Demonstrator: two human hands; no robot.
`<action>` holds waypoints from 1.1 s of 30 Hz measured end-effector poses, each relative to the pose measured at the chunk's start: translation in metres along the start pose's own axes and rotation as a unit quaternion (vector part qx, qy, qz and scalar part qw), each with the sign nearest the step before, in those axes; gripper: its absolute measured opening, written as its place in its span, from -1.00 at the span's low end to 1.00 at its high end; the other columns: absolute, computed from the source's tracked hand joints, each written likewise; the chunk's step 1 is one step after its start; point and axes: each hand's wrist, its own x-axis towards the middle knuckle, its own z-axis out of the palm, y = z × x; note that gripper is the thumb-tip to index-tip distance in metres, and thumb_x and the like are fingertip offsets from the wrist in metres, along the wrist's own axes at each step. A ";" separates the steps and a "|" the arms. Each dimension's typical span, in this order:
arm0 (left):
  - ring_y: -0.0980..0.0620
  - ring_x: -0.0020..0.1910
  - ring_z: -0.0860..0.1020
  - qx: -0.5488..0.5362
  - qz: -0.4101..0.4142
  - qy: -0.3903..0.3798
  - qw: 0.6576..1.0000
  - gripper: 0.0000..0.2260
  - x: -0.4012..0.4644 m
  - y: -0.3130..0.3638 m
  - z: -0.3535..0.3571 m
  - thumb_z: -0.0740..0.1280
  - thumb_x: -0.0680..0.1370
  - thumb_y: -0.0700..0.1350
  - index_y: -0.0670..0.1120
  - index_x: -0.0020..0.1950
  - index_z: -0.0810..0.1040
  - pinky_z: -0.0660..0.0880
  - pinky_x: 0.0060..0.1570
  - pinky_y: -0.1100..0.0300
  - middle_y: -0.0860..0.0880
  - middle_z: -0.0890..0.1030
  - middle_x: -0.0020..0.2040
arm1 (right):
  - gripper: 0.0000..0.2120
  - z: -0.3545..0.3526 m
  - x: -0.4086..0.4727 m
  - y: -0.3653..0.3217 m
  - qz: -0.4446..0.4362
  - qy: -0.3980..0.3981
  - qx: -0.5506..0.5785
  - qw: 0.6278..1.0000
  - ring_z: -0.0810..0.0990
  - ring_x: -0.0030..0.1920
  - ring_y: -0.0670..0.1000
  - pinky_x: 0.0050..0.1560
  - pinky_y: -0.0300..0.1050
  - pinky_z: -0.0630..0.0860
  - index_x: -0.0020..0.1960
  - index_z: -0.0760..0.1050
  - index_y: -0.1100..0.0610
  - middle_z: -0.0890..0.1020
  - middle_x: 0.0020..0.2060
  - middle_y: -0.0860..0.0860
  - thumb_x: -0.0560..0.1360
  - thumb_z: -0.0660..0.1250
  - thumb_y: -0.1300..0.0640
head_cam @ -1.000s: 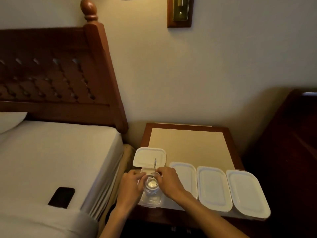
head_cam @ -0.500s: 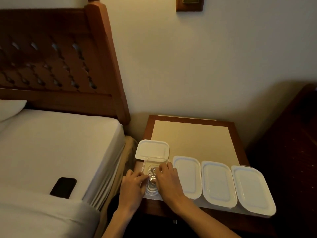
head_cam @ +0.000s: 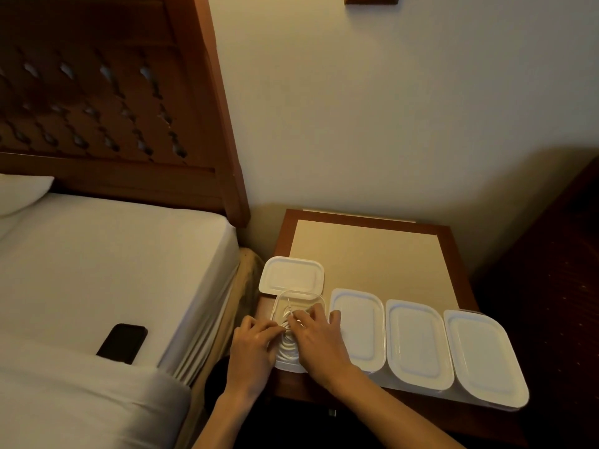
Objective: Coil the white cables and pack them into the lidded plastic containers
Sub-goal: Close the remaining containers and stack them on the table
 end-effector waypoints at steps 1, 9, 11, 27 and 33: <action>0.05 -0.14 0.46 0.004 -0.002 0.002 1.000 -0.75 0.001 0.000 0.001 0.54 0.38 -0.18 0.03 0.02 0.68 0.53 -0.22 0.10 0.16 0.65 -0.05 | -0.63 -0.001 0.002 0.001 0.008 -0.030 0.018 0.999 0.37 0.29 0.15 0.22 0.25 0.26 0.33 0.43 0.06 0.49 0.30 0.01 0.52 0.30 0.14; 0.07 -0.05 0.45 0.069 0.029 -0.024 0.997 -0.73 -0.001 -0.001 -0.002 0.16 0.56 0.18 0.22 0.13 0.59 0.37 -0.20 0.10 0.31 0.58 0.13 | -0.75 -0.013 0.012 0.020 0.046 0.019 0.191 0.980 0.34 0.23 -0.05 0.21 0.05 0.19 0.22 0.59 -0.13 0.56 0.20 -0.15 0.59 0.24 -0.05; 0.08 -0.04 0.44 0.072 0.023 -0.031 0.997 -0.74 0.000 0.000 -0.004 0.16 0.54 0.21 0.24 0.09 0.60 0.36 -0.18 0.11 0.32 0.58 0.10 | -0.77 -0.023 0.024 0.029 0.089 0.080 0.279 0.953 0.43 0.09 -0.10 0.15 -0.02 0.28 0.07 0.67 -0.07 0.66 0.06 -0.14 0.54 0.27 -0.01; 0.19 0.03 0.51 -0.131 -0.084 0.046 0.987 -0.89 0.011 -0.002 -0.024 0.34 0.57 -0.02 0.11 0.01 0.67 0.47 0.00 0.21 0.31 0.61 -0.04 | -0.70 0.008 0.118 0.082 0.248 -0.007 0.240 0.938 0.54 0.08 0.06 0.10 -0.15 0.50 0.24 0.48 0.17 0.53 0.18 0.12 0.52 0.39 0.24; 0.22 -0.09 0.56 -0.158 -0.176 0.121 0.964 -0.89 0.031 0.003 -0.032 0.36 0.55 -0.10 0.01 -0.01 0.68 0.51 -0.12 0.25 0.22 0.63 -0.12 | -0.67 -0.031 0.118 0.087 0.292 0.127 0.358 0.878 0.55 0.05 0.01 0.10 -0.09 0.57 0.24 0.55 0.13 0.59 0.13 0.09 0.48 0.43 0.25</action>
